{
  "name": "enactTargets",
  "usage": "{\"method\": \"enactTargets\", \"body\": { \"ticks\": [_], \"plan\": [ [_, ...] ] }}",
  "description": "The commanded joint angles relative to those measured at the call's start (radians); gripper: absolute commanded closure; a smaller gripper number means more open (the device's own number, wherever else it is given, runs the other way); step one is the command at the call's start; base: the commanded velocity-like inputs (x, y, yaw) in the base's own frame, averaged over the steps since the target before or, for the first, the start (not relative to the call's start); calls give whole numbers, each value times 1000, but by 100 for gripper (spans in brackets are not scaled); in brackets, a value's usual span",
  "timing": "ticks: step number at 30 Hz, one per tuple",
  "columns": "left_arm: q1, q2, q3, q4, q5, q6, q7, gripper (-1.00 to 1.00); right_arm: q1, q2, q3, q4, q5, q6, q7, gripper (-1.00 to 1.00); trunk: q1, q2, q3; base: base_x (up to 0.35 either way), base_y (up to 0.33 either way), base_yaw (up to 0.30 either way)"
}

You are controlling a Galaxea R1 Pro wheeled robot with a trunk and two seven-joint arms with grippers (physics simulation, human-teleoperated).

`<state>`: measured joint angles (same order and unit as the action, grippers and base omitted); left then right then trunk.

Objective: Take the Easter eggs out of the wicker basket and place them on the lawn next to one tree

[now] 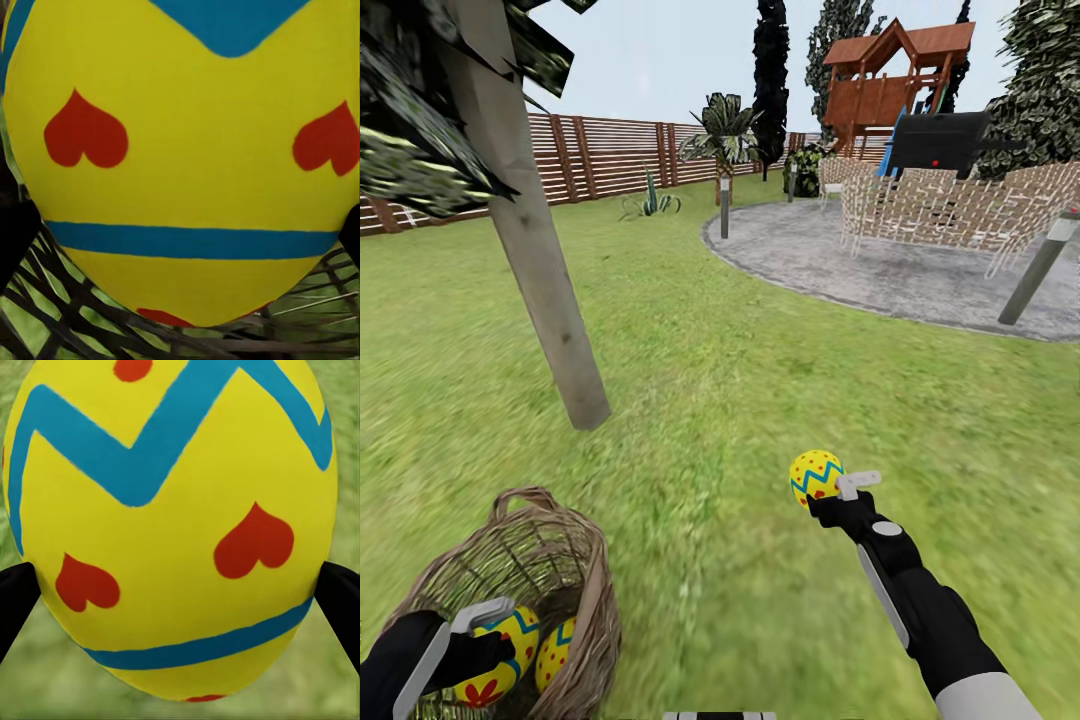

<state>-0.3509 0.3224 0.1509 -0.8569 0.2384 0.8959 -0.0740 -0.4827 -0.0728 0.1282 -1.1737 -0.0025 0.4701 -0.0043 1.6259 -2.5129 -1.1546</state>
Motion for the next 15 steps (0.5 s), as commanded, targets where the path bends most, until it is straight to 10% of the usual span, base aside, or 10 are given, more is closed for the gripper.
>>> {"method": "enactTargets", "body": {
  "ticks": [1, 15],
  "plan": [
    [0, 0, 2, -1, -5, 5, -7, 100, 0, -1, 2, -1, 0, 5, 0, 100, 0, 0, -1, -17, -3, 0],
    [0, 0, 2, -2, -5, 5, -7, 100, 0, 1, 4, 0, 1, 5, 0, 100, -6, 2, 46, -1, 0, 0]
  ]
}}
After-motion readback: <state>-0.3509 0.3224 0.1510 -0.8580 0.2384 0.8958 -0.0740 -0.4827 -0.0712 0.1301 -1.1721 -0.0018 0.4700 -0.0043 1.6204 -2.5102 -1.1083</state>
